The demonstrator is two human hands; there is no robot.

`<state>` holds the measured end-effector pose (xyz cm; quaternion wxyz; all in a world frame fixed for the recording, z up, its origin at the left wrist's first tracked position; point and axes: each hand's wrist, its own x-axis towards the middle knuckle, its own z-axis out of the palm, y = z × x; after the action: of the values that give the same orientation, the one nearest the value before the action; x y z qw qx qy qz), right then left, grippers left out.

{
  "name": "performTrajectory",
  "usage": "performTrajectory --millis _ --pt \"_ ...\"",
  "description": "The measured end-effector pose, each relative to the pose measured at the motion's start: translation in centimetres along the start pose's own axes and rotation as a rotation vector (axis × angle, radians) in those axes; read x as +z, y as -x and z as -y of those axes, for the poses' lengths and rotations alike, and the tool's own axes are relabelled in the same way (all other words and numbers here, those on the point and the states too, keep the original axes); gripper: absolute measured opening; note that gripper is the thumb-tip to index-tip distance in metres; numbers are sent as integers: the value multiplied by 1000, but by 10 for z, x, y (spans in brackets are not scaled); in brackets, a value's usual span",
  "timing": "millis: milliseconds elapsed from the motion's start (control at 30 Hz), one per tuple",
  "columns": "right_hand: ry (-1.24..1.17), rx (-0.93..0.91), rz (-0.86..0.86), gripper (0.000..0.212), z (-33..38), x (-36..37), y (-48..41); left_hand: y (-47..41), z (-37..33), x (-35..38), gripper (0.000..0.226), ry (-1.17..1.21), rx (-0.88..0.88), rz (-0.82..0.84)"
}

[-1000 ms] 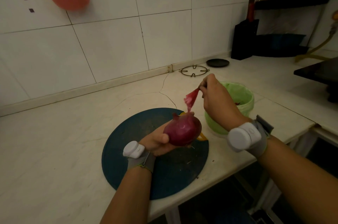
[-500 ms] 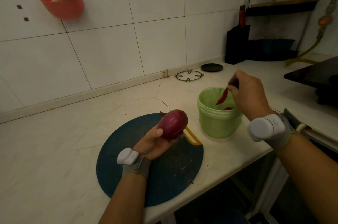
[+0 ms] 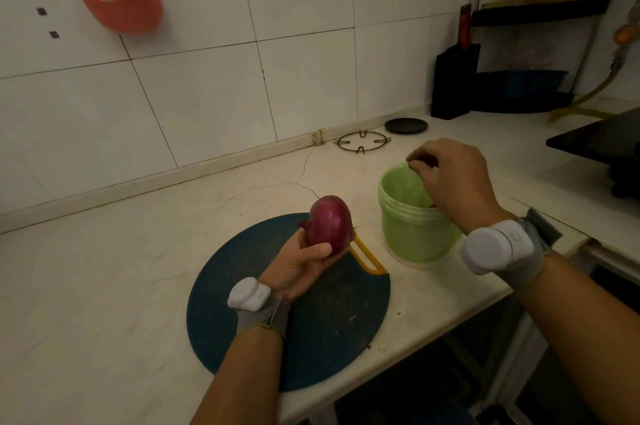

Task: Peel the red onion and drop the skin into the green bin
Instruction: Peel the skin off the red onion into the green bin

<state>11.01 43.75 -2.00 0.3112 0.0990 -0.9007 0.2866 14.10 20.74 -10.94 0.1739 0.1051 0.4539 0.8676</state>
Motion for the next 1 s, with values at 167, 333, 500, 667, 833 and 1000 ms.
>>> performTrajectory --millis 167,333,500,667,833,1000 --pt "-239 -129 315 29 29 10 13 0 1 -1 113 -86 10 -41" --pt "-286 -151 528 59 41 26 29 -1 4 -4 104 -144 51 27" --pt "-262 -226 492 50 44 26 35 -3 5 -9 94 -155 69 64" --pt "-145 -296 494 45 45 22 34 -6 6 -10 94 -226 58 46" --pt "-19 -374 525 39 44 16 32 -7 8 -12 91 -302 30 38" --pt "227 -451 563 37 45 19 34 -7 10 -12 89 -381 9 34"
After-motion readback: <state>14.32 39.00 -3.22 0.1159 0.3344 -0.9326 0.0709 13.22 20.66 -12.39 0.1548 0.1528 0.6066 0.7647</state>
